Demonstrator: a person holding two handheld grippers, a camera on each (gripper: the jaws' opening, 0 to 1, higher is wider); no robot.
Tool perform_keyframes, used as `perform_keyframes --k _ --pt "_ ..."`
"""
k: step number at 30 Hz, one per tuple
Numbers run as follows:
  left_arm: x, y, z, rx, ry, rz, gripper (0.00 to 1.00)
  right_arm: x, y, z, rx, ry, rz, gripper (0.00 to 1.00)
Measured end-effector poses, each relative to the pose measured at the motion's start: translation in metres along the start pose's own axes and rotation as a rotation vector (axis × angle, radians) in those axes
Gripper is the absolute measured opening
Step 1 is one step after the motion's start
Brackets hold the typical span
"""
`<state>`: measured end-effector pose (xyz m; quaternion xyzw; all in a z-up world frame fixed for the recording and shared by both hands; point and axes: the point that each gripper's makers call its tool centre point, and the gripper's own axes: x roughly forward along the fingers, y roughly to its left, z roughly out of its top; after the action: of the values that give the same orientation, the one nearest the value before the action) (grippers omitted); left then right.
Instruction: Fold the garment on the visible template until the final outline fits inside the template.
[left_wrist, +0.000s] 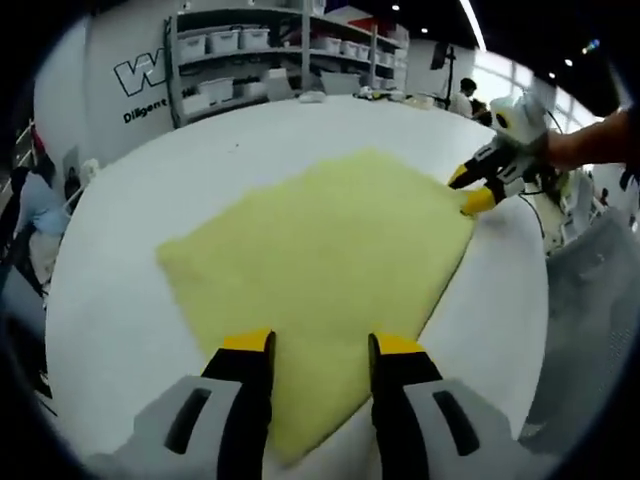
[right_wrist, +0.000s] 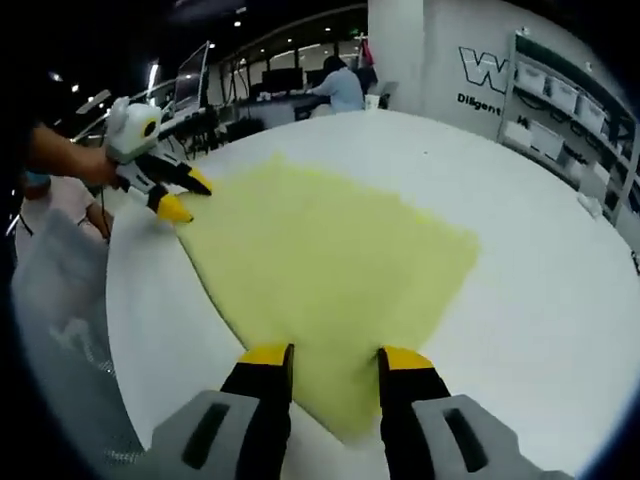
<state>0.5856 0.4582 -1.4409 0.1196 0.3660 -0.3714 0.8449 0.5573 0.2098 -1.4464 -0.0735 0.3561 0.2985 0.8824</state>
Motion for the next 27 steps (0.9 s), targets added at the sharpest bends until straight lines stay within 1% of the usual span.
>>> perform_keyframes --k 1,2,3,5,6,7,8,9,10,11,13,15,16,17,19,20,21,22,23,24,25,27 --pt "0.000 0.002 -0.001 0.025 -0.009 0.005 0.36 -0.002 -0.001 0.003 -0.004 -0.033 0.012 0.28" --pt "0.000 0.003 0.000 0.050 -0.022 0.014 0.35 -0.005 -0.004 0.001 0.021 -0.034 -0.004 0.29" --pt "-0.002 0.002 -0.002 0.049 -0.019 0.012 0.35 -0.008 -0.005 -0.002 0.017 -0.030 -0.006 0.31" --pt "-0.003 0.002 -0.001 0.052 -0.022 0.010 0.35 -0.014 -0.003 -0.002 0.014 -0.025 0.005 0.30" --pt "-0.004 0.003 0.000 0.057 -0.023 0.010 0.35 -0.016 -0.002 0.000 -0.012 -0.034 0.010 0.28" --pt "-0.005 0.003 0.002 0.067 -0.027 0.012 0.35 -0.018 -0.001 0.008 -0.094 -0.069 0.006 0.26" --pt "-0.005 0.003 0.003 0.071 -0.029 0.012 0.34 -0.018 0.001 0.011 -0.134 -0.076 0.012 0.24" --pt "-0.005 0.004 0.005 0.076 -0.031 0.013 0.34 -0.018 0.006 0.013 -0.170 -0.073 0.026 0.20" --pt "-0.005 0.004 0.008 0.087 -0.039 0.014 0.33 -0.016 0.010 0.015 -0.179 -0.080 0.046 0.18" --pt "-0.005 0.003 0.010 0.093 -0.041 0.013 0.33 -0.014 0.016 0.018 -0.174 -0.090 0.066 0.17" --pt "-0.003 0.001 0.012 0.098 -0.036 0.006 0.33 -0.009 0.015 0.019 -0.169 -0.082 0.066 0.21" --pt "-0.001 -0.001 0.007 0.080 -0.019 -0.005 0.34 -0.003 0.011 0.005 -0.108 -0.020 0.054 0.28" --pt "0.000 -0.004 0.001 0.061 0.006 -0.013 0.36 -0.001 0.011 0.005 -0.064 -0.045 0.070 0.29" --pt "0.001 -0.004 -0.001 0.058 0.009 -0.013 0.36 -0.002 0.011 0.012 -0.053 -0.101 0.075 0.28" --pt "-0.001 -0.003 0.001 0.061 -0.012 -0.009 0.36 -0.006 0.005 0.007 -0.028 -0.078 0.062 0.26" --pt "-0.001 -0.003 0.001 0.056 -0.012 -0.008 0.36 -0.010 0.001 0.004 -0.016 -0.051 0.041 0.27" --pt "-0.002 -0.004 0.002 0.062 -0.013 -0.007 0.36 -0.013 -0.001 0.001 -0.029 -0.030 0.034 0.30" --pt "-0.003 -0.004 0.003 0.077 -0.016 -0.008 0.37 -0.017 0.000 0.002 -0.033 -0.043 0.033 0.31" --pt "-0.006 -0.003 0.005 0.116 -0.027 -0.001 0.37 -0.025 0.004 0.009 -0.039 -0.100 0.051 0.29" --pt "-0.009 -0.003 0.006 0.125 -0.032 0.003 0.36 -0.030 0.009 0.009 -0.032 -0.116 0.071 0.25" --pt "-0.012 -0.002 0.006 0.114 -0.039 0.004 0.35 -0.035 0.013 0.005 -0.037 -0.114 0.083 0.23" --pt "-0.017 -0.002 0.008 0.070 -0.067 0.000 0.33 -0.038 0.023 -0.003 -0.075 -0.105 0.102 0.22"
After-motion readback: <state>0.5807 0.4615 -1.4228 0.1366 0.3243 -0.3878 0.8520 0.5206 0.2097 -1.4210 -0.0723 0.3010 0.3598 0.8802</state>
